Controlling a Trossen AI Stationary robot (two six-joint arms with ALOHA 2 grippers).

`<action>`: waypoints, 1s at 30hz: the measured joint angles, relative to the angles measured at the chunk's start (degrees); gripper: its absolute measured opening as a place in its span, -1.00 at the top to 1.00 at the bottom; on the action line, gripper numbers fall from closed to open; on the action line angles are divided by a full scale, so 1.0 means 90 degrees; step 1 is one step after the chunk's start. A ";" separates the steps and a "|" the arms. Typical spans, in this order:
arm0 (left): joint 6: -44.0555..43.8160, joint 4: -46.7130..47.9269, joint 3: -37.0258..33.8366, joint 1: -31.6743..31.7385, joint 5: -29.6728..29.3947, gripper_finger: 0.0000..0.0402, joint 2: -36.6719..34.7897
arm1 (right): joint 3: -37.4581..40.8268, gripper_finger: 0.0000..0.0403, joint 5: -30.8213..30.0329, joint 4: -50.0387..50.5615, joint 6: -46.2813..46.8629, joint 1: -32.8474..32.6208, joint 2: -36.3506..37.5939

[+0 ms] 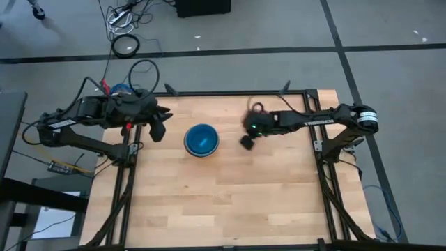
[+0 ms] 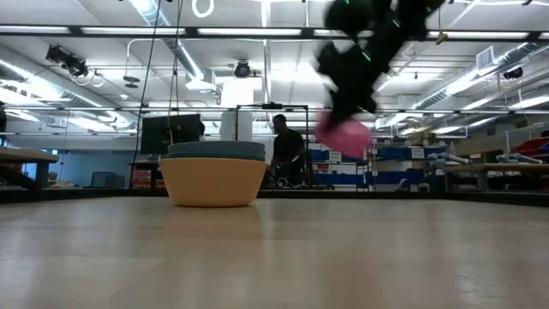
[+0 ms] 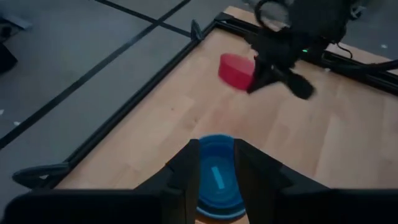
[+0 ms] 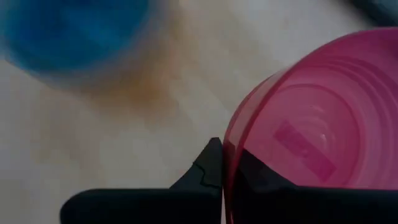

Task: Nest bowls inside each other
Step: Stack the red bowl on top of the light blue bowl

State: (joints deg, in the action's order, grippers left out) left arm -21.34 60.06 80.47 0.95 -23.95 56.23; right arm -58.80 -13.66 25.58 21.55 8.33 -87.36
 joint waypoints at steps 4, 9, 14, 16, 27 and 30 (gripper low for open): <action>0.0031 -0.0131 0.0000 0.0000 -0.0026 0.47 0.0034 | -0.1304 0.99 0.0824 -0.1759 -0.0854 -0.0511 -0.0662; 0.0036 -0.0160 -0.0002 0.0000 -0.0024 0.47 0.0049 | -0.3265 1.00 0.1272 -0.1744 -0.1610 -0.1083 -0.2189; 0.0155 -0.0144 -0.0002 0.0000 0.0009 0.47 0.0045 | -0.5094 1.00 0.0708 0.0191 -0.1855 -0.1262 -0.3487; 0.0155 -0.0087 -0.0002 0.0000 0.0017 0.47 0.0039 | -0.5624 1.00 0.0325 0.0920 -0.1790 -0.1252 -0.3880; 0.0152 0.0080 -0.0015 0.0000 0.0018 0.47 0.0044 | -0.6358 0.93 0.0514 0.1911 -0.1522 -0.0979 -0.4581; 0.0152 0.0089 -0.0015 0.0000 0.0017 0.47 0.0044 | -0.6368 0.79 0.0564 0.1893 -0.1521 -0.0975 -0.4557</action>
State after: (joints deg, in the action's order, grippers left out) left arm -19.97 60.86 80.34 0.95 -23.79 56.62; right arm -116.11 -8.59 42.61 7.86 -0.45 -128.38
